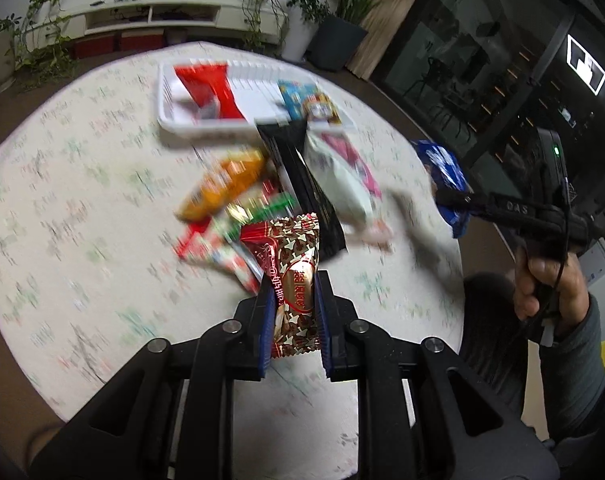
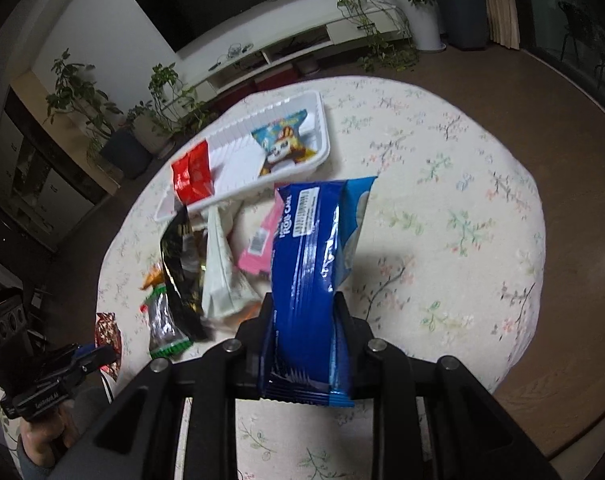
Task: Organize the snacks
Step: 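Carry the candy packet with the left tool while the right tool carries the blue bar to the tray, then release the candy packet and blue bar into the tray from both tools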
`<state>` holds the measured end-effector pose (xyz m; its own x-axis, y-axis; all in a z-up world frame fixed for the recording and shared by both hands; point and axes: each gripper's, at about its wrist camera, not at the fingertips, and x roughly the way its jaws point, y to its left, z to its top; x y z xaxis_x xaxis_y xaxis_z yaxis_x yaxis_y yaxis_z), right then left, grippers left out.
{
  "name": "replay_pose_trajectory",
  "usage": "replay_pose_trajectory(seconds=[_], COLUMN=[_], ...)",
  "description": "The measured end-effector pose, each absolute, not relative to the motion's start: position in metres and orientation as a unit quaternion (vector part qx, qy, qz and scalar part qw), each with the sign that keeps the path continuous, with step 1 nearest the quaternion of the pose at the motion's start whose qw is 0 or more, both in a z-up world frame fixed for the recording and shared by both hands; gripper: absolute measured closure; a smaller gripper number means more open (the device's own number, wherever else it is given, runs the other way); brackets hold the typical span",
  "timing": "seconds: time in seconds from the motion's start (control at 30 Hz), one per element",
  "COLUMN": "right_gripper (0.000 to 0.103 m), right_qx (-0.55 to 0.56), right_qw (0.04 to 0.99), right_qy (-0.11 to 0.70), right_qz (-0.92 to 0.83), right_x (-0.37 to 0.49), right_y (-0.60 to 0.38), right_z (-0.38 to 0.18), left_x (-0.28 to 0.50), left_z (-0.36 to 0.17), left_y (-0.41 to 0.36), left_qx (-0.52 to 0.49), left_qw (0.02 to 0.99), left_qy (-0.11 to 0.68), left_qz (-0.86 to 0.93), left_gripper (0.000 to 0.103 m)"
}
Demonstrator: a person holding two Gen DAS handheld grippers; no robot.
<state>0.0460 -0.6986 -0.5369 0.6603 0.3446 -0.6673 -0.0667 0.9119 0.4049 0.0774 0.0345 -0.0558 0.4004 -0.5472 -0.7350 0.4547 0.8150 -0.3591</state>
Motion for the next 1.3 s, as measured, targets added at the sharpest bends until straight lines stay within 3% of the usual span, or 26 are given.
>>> replay_pose_trajectory(seconds=[0.3, 0.6, 0.97, 1.3], right_gripper=[0.076, 0.076, 0.076, 0.076], right_qx=[0.165, 0.118, 0.055, 0.018], right_qw=[0.919, 0.934, 0.913, 0.895], right_qy=[0.337, 0.294, 0.367, 0.414], right_qz=[0.124, 0.162, 0.169, 0.164], right_x=[0.072, 0.133, 0.228, 0.269], right_y=[-0.709, -0.67, -0.619, -0.593], right_z=[-0.476, -0.423, -0.461, -0.506], left_x=[0.155, 0.254, 0.333, 0.358], left_z=[-0.002, 0.022, -0.025, -0.074], left_y=[0.055, 0.028, -0.056, -0.071], left_qx=[-0.058, -0.04, 0.008, 0.027], left_qw=[0.862, 0.869, 0.836, 0.829], left_qy=[0.419, 0.414, 0.471, 0.495], left_qz=[-0.28, -0.268, -0.282, -0.26], left_gripper=[0.086, 0.086, 0.086, 0.086])
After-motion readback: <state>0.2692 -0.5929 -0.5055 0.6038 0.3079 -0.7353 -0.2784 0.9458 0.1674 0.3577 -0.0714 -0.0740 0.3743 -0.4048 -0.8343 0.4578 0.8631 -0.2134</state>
